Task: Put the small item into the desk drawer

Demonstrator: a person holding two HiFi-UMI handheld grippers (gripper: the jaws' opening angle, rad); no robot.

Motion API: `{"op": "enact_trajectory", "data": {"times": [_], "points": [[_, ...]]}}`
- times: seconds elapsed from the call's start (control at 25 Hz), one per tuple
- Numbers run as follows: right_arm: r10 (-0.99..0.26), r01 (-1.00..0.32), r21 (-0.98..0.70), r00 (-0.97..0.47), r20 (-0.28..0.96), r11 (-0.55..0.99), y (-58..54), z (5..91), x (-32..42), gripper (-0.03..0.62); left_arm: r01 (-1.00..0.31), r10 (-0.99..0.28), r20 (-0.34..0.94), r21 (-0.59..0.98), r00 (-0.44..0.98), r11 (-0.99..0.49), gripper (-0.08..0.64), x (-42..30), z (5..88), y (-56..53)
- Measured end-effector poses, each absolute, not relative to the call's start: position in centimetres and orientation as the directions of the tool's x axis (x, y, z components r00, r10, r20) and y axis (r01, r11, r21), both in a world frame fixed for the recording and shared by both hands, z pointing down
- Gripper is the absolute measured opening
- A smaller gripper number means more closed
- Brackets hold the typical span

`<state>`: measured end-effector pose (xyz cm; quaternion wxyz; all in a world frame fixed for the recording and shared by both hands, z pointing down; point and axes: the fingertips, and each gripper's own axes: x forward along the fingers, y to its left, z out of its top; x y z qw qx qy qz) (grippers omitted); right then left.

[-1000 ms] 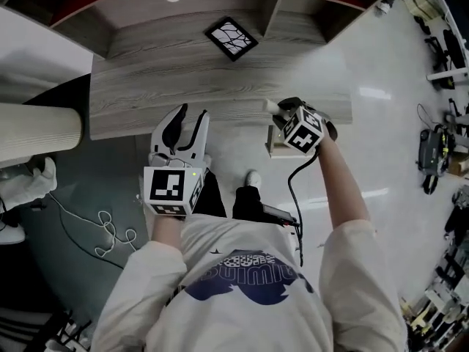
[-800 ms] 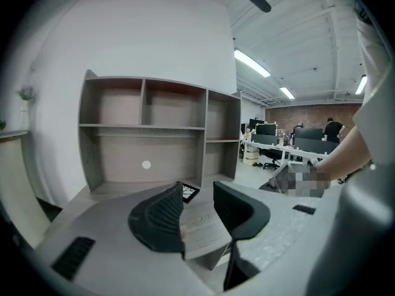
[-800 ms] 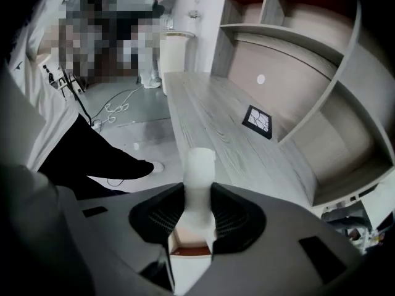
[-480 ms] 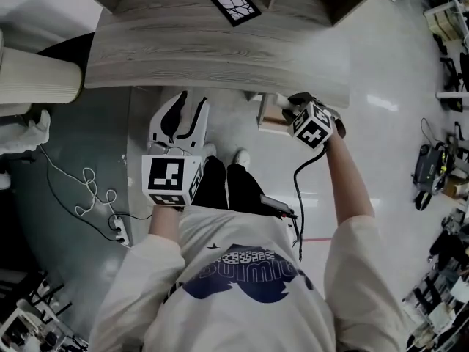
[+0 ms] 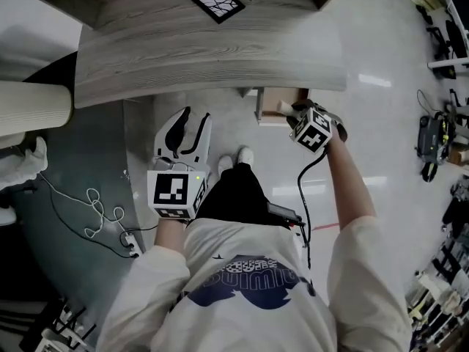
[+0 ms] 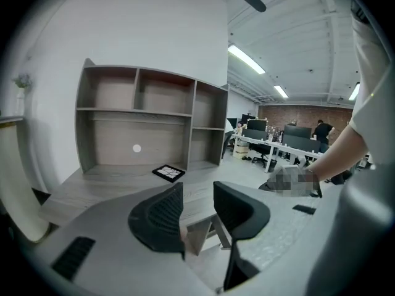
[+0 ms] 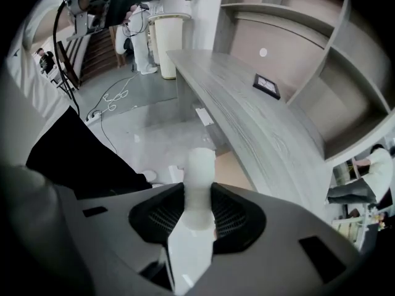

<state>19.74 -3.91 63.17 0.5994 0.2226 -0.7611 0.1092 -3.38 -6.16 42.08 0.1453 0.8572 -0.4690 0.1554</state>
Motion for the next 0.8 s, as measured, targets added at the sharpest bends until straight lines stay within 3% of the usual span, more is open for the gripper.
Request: {"op": "enact_trajectory", "data": {"times": [0.24, 0.8], "points": [[-0.184, -0.499, 0.082, -0.158, 0.97, 0.862, -2.2, 65.1, 19.9, 0.129, -0.829, -0.724, 0.428, 0.128, 0.541, -0.544, 0.14, -2.3, 44.1, -5.7], [-0.052, -0.3, -0.013, -0.207, 0.977, 0.954, -1.8, 73.3, 21.8, 0.129, -0.898, -0.749, 0.506, 0.14, 0.428, -0.418, 0.14, 4.9, 49.7, -4.7]]}}
